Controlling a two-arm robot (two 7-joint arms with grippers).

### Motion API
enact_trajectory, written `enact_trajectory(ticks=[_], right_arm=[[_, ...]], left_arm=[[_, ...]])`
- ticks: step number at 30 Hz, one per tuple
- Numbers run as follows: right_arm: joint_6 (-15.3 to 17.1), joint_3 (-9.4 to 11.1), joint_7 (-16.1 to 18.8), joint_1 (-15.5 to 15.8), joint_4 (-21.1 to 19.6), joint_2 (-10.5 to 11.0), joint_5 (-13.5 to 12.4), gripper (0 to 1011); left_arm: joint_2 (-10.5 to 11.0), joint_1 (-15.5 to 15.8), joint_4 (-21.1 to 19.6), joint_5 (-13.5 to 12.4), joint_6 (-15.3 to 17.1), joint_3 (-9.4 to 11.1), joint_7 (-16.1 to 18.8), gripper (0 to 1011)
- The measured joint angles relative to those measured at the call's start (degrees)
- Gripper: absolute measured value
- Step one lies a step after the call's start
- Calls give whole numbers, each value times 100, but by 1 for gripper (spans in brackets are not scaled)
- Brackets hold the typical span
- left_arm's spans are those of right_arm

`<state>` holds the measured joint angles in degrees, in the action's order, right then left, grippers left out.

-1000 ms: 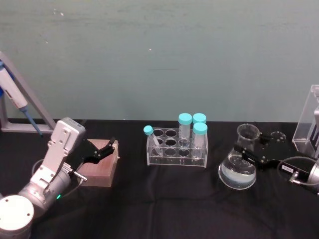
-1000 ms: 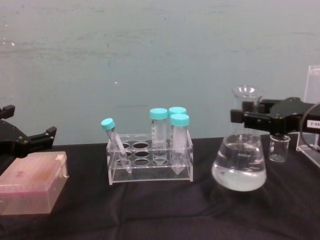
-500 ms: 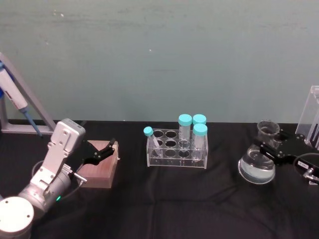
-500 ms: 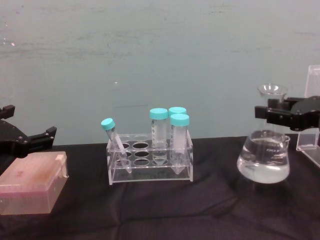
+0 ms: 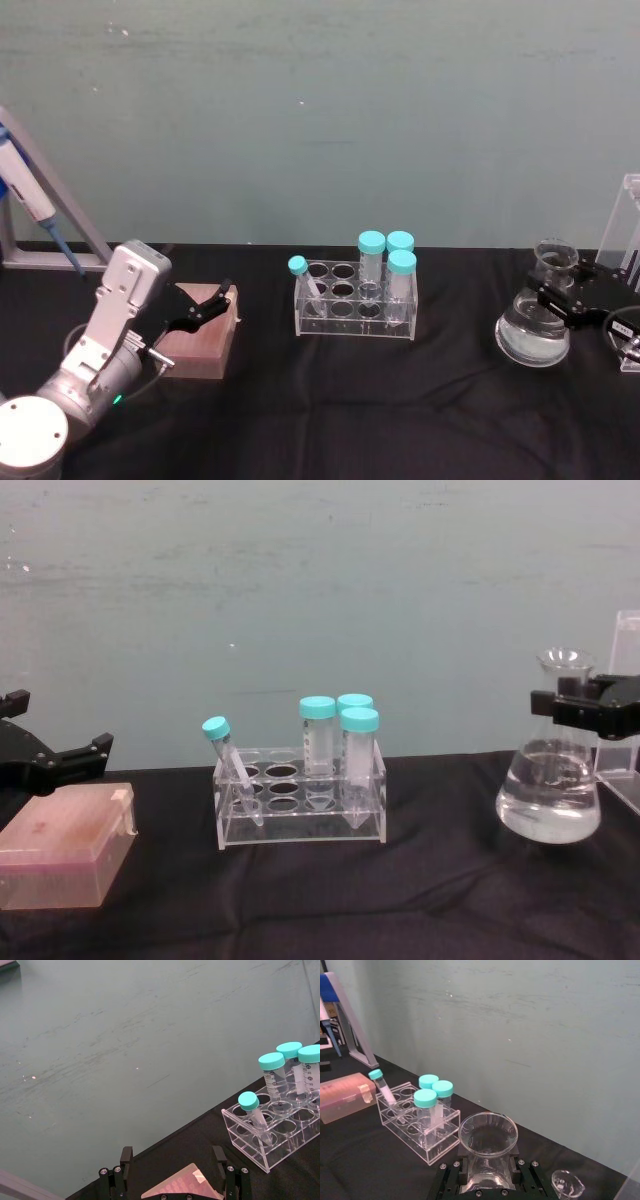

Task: Place the experimental apparatus aside using one hand.

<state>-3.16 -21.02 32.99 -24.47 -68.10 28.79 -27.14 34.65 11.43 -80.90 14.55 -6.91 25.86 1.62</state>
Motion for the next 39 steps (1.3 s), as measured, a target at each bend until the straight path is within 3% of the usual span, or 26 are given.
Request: enact_trajectory(ticks=[15,39], right_arm=[[75,240,-115,78,104,1,61,457],[160,349,-173,82,260,-66,195,457]], left_arm=[[0,0,0,0,0,0,0,1000],[0,0,0,0,0,0,0,1000]])
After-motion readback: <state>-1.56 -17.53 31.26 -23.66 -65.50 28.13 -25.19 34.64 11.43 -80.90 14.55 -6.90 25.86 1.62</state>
